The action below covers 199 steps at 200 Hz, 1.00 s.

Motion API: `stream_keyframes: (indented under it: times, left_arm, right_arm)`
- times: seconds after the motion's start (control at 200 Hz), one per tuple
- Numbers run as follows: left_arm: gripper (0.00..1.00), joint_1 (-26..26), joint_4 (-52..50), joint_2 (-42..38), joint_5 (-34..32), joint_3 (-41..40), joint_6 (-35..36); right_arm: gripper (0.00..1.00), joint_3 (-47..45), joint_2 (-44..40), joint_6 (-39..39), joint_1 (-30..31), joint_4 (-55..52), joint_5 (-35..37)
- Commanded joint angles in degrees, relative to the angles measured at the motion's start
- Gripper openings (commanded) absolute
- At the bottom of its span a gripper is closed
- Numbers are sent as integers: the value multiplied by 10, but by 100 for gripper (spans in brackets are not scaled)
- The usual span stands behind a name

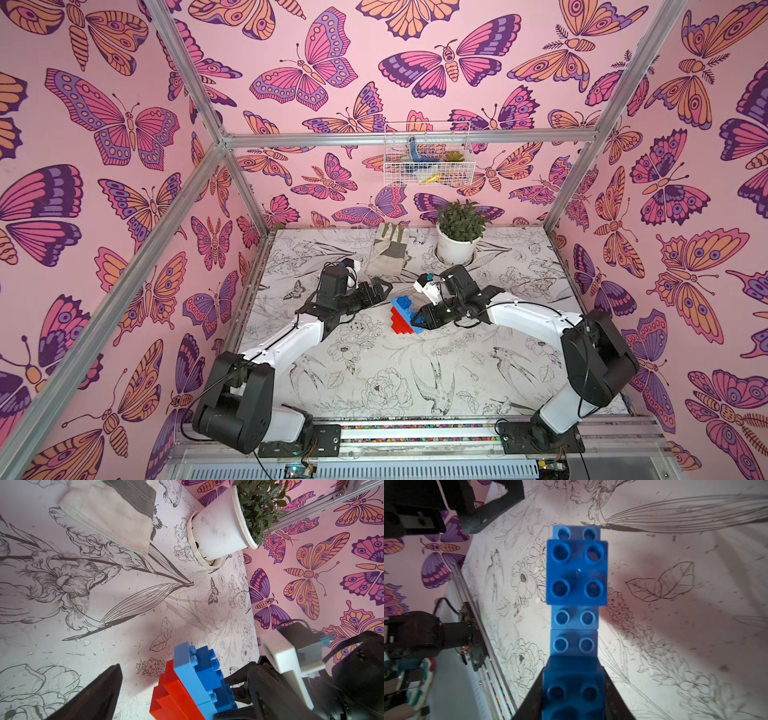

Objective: Assemble a heart with lego
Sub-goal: Adjust the lego brick at the center of the board.

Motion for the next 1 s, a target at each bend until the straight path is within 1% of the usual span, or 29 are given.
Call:
stream_keyframes:
  times: [0.0,0.1,0.29,0.371,0.486,0.511,0.531,0.596,0.611,0.706,0.796,0.871,0.901,0.926,0.991]
  left_arm:
    - [100,6,-30,-23,-36,-15,27]
    - [100,6,-46,-35,-55,-14,39]
    - [100,8,-75,-49,-97,-18,53]
    - [100,10,-78,-53,-101,-18,60]
    - [100,12,-87,-53,-117,-19,67]
    - [100,12,-87,-55,-123,-20,68]
    - [100,12,-87,-75,-125,-20,67]
    - [100,15,-89,-82,-131,-20,70]
    - [100,16,-89,-83,-132,-20,71]
    - [100,19,-92,-95,-145,-18,83]
    - [100,29,-110,-113,-185,-17,112]
    - [100,52,-143,-125,-251,-8,147]
    - [100,63,-154,-127,-284,-5,159]
    - [100,75,-158,-128,-307,-4,171]
    - [100,102,-159,-116,-366,-1,201]
  right_arm:
    - [31,-16,35,82,-11,69,-70]
    - [32,-27,52,112,-29,97,-91]
    - [37,-22,81,115,-60,63,-95]
    - [44,-22,88,112,-66,47,-85]
    - [55,-16,72,93,-67,14,-55]
    - [57,-11,68,90,-68,5,-50]
    - [58,-9,66,88,-69,-1,-46]
    - [62,1,54,79,-73,-26,-36]
    - [63,3,50,75,-74,-34,-18]
    - [71,19,23,46,-83,-98,37]
    - [79,32,-10,17,-105,-147,84]
    - [90,60,-42,-14,-138,-192,154]
    - [94,64,-65,-25,-152,-194,185]
    - [100,64,-84,-29,-163,-188,224]
    - [99,44,-132,-39,-194,-150,323]
